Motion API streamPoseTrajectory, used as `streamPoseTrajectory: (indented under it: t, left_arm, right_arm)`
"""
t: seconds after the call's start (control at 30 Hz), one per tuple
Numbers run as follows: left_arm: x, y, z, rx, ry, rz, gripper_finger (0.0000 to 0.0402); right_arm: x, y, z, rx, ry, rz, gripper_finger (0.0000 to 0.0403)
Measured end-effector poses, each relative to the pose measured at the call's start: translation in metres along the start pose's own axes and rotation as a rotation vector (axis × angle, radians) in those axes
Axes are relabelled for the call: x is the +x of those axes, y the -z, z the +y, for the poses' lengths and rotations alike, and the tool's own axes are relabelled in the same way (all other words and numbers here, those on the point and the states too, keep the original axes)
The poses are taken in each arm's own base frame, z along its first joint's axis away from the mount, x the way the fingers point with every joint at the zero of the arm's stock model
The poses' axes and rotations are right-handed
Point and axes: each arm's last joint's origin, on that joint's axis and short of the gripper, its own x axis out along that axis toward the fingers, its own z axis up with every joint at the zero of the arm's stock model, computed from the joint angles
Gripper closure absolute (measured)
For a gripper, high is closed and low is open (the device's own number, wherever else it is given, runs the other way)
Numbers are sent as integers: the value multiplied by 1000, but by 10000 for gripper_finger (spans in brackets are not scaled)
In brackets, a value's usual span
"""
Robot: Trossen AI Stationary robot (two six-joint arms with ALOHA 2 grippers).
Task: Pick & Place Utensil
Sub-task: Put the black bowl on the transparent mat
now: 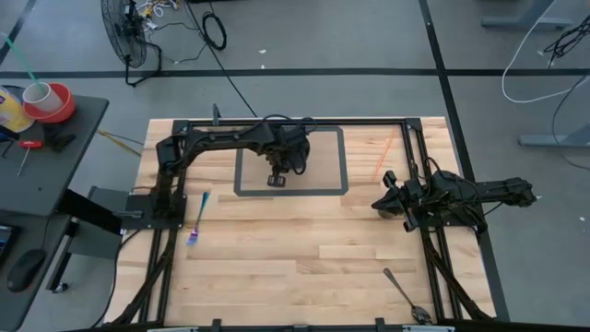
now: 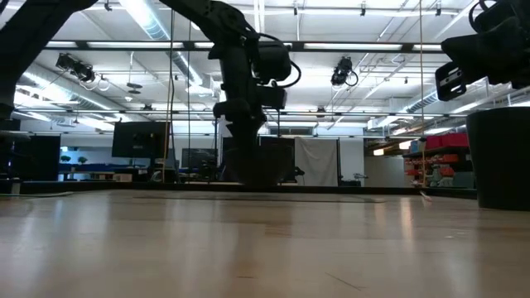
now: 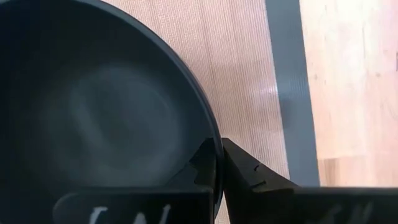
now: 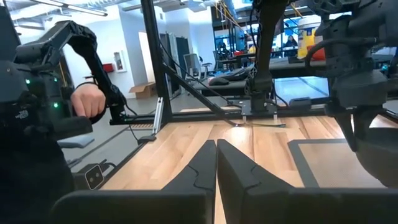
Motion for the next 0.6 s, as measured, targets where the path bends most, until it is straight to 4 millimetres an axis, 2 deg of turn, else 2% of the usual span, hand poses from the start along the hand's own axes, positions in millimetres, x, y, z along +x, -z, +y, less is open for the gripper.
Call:
streamPoseTrajectory:
  t: [0.27, 0.47, 0.6]
  left_arm:
    - [0, 2, 1, -21, -33, 41, 379]
    - [13, 1, -1, -16, -12, 56, 391]
    - [13, -1, -6, -2, -5, 58, 377]
  right_arm:
    - [0, 0, 0, 0, 0, 0, 386]
    - [0, 0, 0, 0, 0, 0, 386]
    - [0, 0, 0, 0, 0, 0, 386]
